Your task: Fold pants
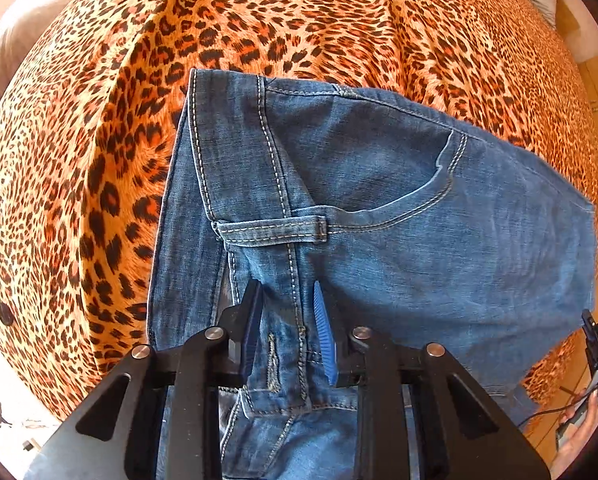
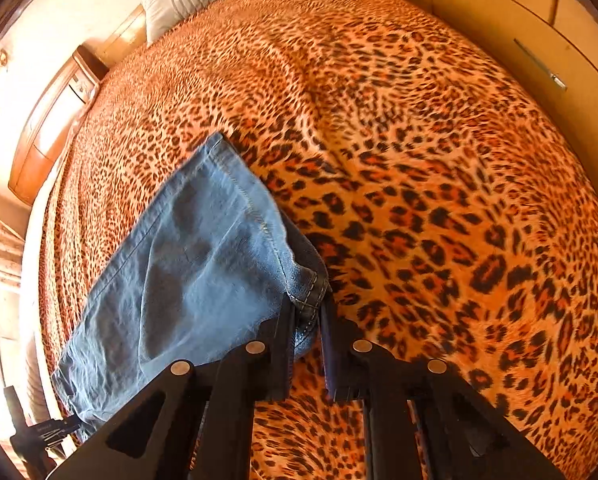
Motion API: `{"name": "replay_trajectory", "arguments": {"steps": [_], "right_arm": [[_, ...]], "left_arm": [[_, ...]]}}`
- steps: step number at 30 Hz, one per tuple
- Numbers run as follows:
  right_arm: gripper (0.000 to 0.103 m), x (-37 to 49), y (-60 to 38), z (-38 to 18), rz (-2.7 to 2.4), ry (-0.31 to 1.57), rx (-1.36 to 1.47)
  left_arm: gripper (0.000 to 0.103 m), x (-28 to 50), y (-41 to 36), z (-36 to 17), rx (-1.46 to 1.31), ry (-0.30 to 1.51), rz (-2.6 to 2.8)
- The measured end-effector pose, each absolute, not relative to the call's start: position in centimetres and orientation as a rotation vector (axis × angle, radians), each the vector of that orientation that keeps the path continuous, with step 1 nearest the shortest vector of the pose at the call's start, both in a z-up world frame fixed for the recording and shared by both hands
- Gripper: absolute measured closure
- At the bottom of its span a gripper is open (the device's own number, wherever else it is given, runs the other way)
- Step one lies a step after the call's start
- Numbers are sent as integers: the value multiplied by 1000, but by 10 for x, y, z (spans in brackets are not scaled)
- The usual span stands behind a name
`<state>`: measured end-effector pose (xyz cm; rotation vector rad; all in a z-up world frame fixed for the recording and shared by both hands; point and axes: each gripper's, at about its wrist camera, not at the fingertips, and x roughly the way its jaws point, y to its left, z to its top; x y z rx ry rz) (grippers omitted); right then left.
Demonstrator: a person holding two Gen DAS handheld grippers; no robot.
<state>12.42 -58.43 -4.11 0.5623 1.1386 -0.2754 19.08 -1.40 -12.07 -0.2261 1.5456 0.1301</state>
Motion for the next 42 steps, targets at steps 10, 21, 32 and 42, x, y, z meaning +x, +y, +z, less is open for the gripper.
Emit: {"name": "replay_trajectory", "arguments": {"steps": [10, 21, 32, 42], "right_arm": [[57, 120, -610, -30, -273, 1103, 591], [42, 215, -592, -22, -184, 1111, 587], [36, 295, -554, -57, -145, 1230, 463], [80, 308, -551, -60, -149, 1235, 374]], "left_arm": [[72, 210, 18, -54, -325, 1403, 73], [40, 263, 40, -101, -564, 1558, 69], [40, 271, 40, -125, -605, 1580, 91], [95, 293, 23, -117, -512, 1564, 97]]}}
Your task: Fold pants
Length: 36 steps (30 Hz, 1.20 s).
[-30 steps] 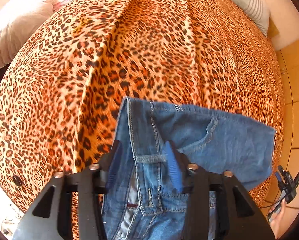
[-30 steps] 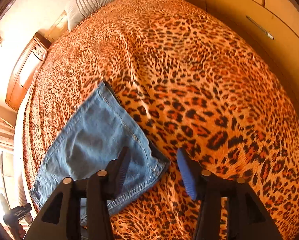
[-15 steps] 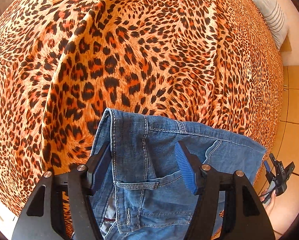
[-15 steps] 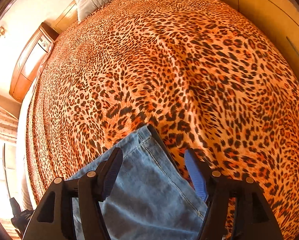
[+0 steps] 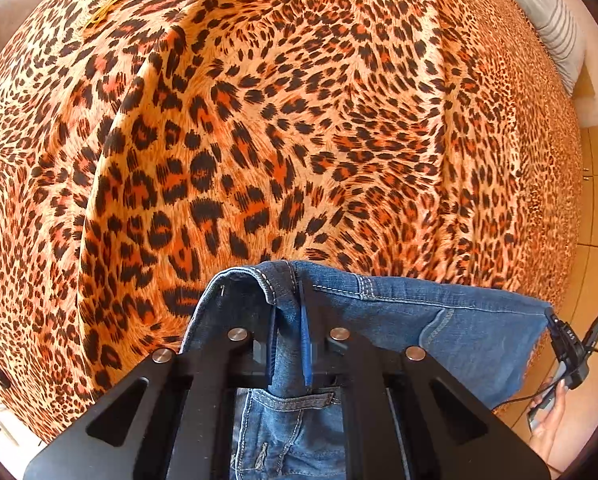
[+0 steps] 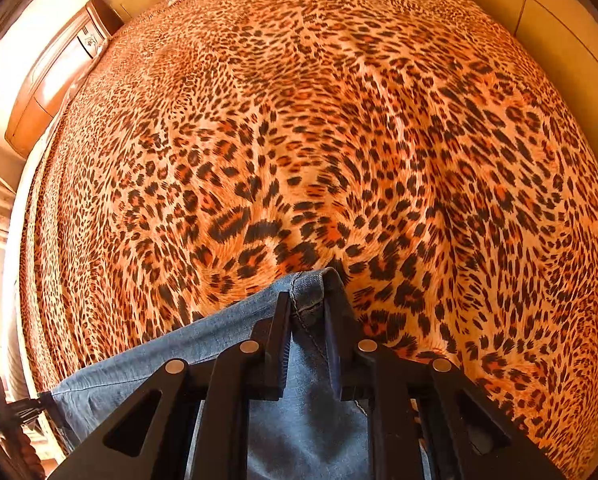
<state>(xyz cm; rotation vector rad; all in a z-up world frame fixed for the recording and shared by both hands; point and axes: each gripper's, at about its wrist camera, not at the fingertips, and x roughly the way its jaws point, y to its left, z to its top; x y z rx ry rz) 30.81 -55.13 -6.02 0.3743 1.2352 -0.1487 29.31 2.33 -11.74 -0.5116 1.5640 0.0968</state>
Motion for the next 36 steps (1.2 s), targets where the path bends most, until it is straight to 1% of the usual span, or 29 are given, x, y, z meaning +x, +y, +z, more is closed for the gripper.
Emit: {"name": "replay_trajectory", "arguments": {"steps": [1, 2, 3, 4, 5, 6, 7, 8, 10, 11, 12, 13, 16, 18, 20, 21, 22, 23, 24, 25, 26, 27, 33, 36], "right_arm": [[79, 309, -551, -61, -125, 1240, 379], [72, 309, -550, -61, -108, 1244, 387], [58, 308, -550, -58, -103, 1234, 394], [50, 308, -552, -56, -101, 1216, 406], [41, 308, -556, -53, -101, 1204, 414], [39, 309, -559, -53, -99, 1193, 426], [39, 309, -562, -51, -96, 1189, 441], [39, 311, -563, -51, -95, 1188, 462], [39, 314, -562, -54, -89, 1194, 493], [39, 315, -559, -55, -86, 1199, 491], [38, 316, -556, -57, -84, 1207, 475], [37, 316, -551, -59, -83, 1215, 454], [33, 317, -544, -63, -87, 1227, 416], [28, 317, -541, -64, -89, 1227, 409], [28, 318, -537, -66, -109, 1251, 368], [28, 320, -533, -67, -116, 1262, 337], [29, 321, -527, -66, -123, 1274, 291], [38, 322, -523, -66, -134, 1282, 248], [57, 322, -520, -66, -146, 1287, 221], [67, 320, -521, -65, -151, 1286, 221], [93, 317, -526, -63, -132, 1280, 270], [95, 311, -531, -58, -126, 1261, 309], [95, 283, -537, -24, -90, 1140, 371], [95, 266, -538, -1, -80, 1085, 392]], "left_arm": [[95, 292, 29, -112, -544, 1555, 66], [95, 293, 36, -107, -580, 1544, 50], [92, 294, 42, -104, -619, 1533, 29], [91, 295, 46, -104, -647, 1534, 6], [85, 295, 48, -105, -659, 1540, -2], [74, 294, 49, -104, -642, 1542, 17], [68, 294, 51, -102, -617, 1536, 44], [65, 294, 52, -98, -608, 1517, 57], [63, 284, 60, -90, -641, 1452, 55], [51, 283, 63, -85, -659, 1420, 54], [33, 281, 67, -83, -646, 1412, 72], [28, 282, 66, -85, -611, 1427, 99], [28, 282, 61, -101, -526, 1531, 80], [28, 279, 56, -112, -529, 1566, 62], [29, 279, 46, -122, -519, 1587, 43], [36, 280, 39, -121, -467, 1577, 52], [48, 281, 30, -119, -413, 1569, 54], [83, 282, 23, -119, -374, 1582, 47], [90, 282, 19, -120, -364, 1601, 32], [90, 281, 16, -116, -342, 1583, 46], [90, 280, 14, -110, -317, 1557, 49], [91, 279, 10, -104, -298, 1534, 41], [91, 253, -18, -56, -99, 1376, 50], [91, 234, -17, -30, -46, 1300, 60]]}}
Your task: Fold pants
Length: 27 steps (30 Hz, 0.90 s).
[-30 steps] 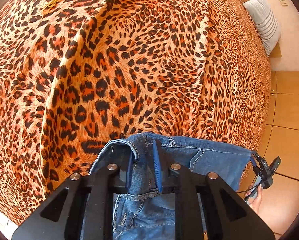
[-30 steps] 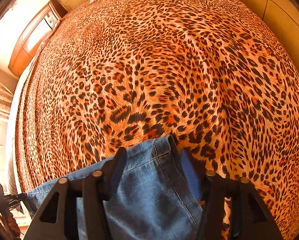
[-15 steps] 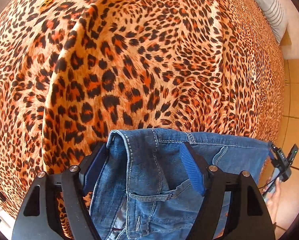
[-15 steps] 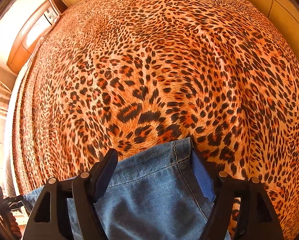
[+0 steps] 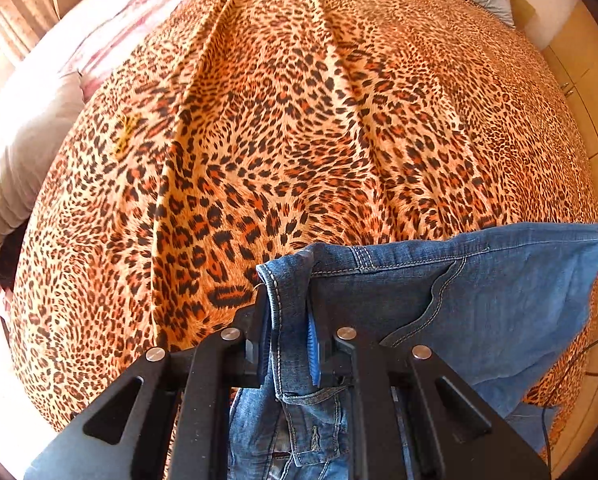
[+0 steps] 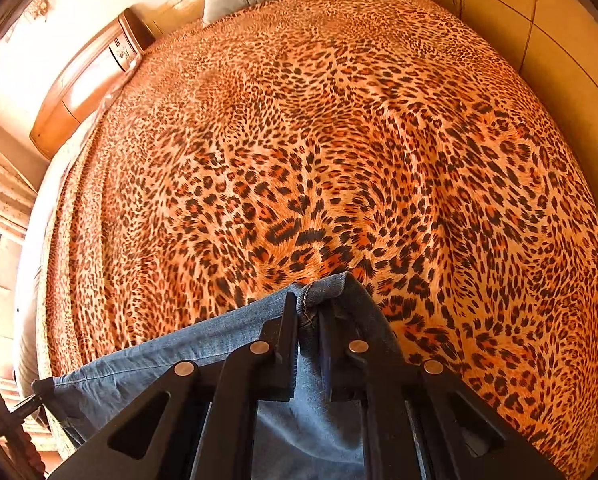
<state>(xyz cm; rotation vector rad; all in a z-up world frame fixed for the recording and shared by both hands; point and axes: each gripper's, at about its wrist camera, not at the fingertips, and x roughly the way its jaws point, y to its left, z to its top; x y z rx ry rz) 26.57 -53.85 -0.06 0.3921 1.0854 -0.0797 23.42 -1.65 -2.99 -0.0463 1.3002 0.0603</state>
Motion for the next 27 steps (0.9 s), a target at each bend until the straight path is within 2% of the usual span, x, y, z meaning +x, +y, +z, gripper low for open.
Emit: {"name": "replay_trajectory", "arguments": {"steps": [11, 16, 22, 27], "right_arm": [[95, 138, -558, 70, -58, 919, 456], [95, 52, -562, 79, -51, 887, 490], [95, -53, -560, 48, -83, 935, 555], [94, -110, -555, -29, -162, 1112, 594]], "left_arm": [[90, 162, -28, 38, -44, 1060, 56], [90, 110, -12, 52, -128, 1034, 46], [90, 50, 5, 21, -234, 1126, 56], [91, 21, -3, -58, -257, 1345, 91]]}}
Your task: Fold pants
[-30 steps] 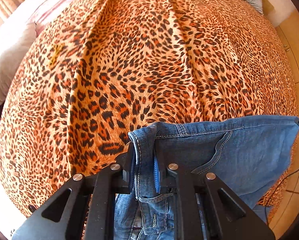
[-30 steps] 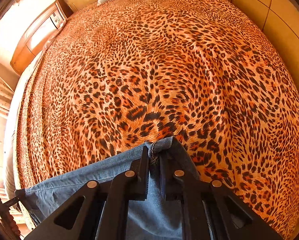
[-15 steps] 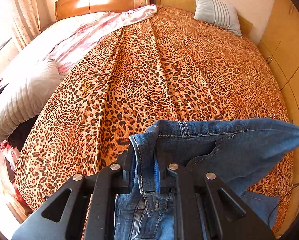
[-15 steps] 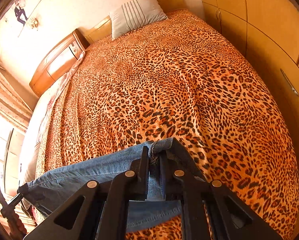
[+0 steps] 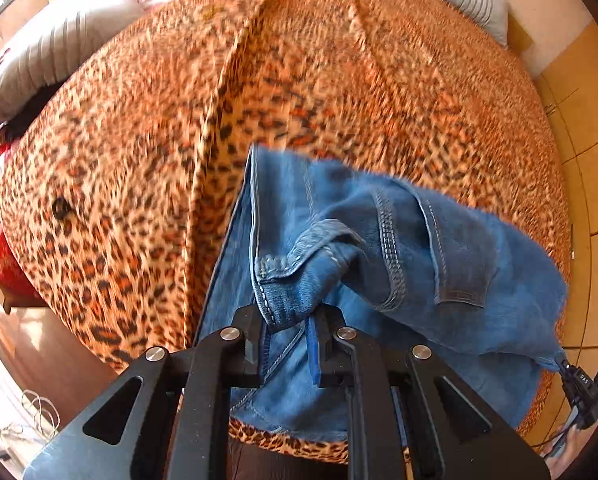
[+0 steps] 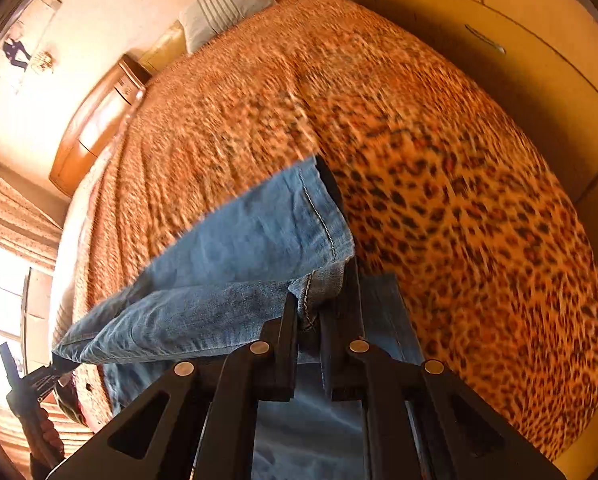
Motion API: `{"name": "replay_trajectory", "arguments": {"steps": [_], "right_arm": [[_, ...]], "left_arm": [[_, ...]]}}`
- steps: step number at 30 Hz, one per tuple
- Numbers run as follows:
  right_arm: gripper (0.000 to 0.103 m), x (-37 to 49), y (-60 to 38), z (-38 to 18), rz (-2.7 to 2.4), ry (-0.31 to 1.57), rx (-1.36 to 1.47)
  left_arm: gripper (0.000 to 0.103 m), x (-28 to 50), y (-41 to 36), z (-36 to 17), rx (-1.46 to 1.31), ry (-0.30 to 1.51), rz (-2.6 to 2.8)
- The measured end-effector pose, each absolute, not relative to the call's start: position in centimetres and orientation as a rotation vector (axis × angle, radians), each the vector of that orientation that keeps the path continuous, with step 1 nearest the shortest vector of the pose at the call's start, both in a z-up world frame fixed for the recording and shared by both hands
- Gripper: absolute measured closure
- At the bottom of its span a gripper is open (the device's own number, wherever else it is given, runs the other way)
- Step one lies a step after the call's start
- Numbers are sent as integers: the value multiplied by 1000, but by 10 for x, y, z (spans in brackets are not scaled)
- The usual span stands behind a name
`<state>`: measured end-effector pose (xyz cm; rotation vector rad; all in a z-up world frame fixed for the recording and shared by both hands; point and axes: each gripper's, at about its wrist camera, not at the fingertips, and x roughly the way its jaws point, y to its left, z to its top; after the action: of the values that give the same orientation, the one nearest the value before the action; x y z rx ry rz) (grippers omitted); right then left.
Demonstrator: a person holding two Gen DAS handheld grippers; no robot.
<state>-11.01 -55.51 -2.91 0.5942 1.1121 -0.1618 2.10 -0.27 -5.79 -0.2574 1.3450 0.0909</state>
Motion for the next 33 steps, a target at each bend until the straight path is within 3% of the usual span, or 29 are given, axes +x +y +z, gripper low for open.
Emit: {"name": "replay_trajectory", "arguments": {"steps": [3, 7, 10, 11, 13, 14, 15, 28, 29, 30, 31, 32, 33], "right_arm": [[90, -122, -554, -64, -209, 1187, 605], [85, -138, -561, -52, -213, 1127, 676], [60, -155, -575, -35, -215, 1039, 787], [53, -160, -578, -32, -217, 1013, 831], [46, -165, -580, -36, -197, 992, 921], [45, -165, -578, -42, -185, 996, 966], [45, -164, -573, -49, -175, 1009, 1003], [40, -109, -547, -94, -239, 1130, 1173], [43, -104, -546, -96, -255, 1134, 1158], [61, -100, -546, -96, -266, 1126, 1142], [74, -97, -546, -94, -262, 1122, 1131], [102, -94, -546, -90, -232, 1109, 1131], [101, -93, -545, -80, -218, 1083, 1118]], "left_arm": [[91, 13, -7, -83, -205, 1402, 124], [90, 1, 2, -68, -265, 1385, 99], [89, -11, 13, -51, -335, 1363, 93], [85, -14, 16, -47, -373, 1357, 85], [67, -19, 20, -44, -447, 1342, 77], [52, -19, 21, -45, -484, 1329, 71], [48, -19, 20, -46, -512, 1318, 72], [48, 42, -13, -95, -554, 1406, 95], [57, 47, -14, -99, -548, 1421, 99], [81, 52, -15, -100, -550, 1432, 88], [90, 56, -15, -99, -560, 1445, 63], [93, 59, -17, -92, -569, 1447, 50], [94, 59, -16, -79, -576, 1423, 37]]}}
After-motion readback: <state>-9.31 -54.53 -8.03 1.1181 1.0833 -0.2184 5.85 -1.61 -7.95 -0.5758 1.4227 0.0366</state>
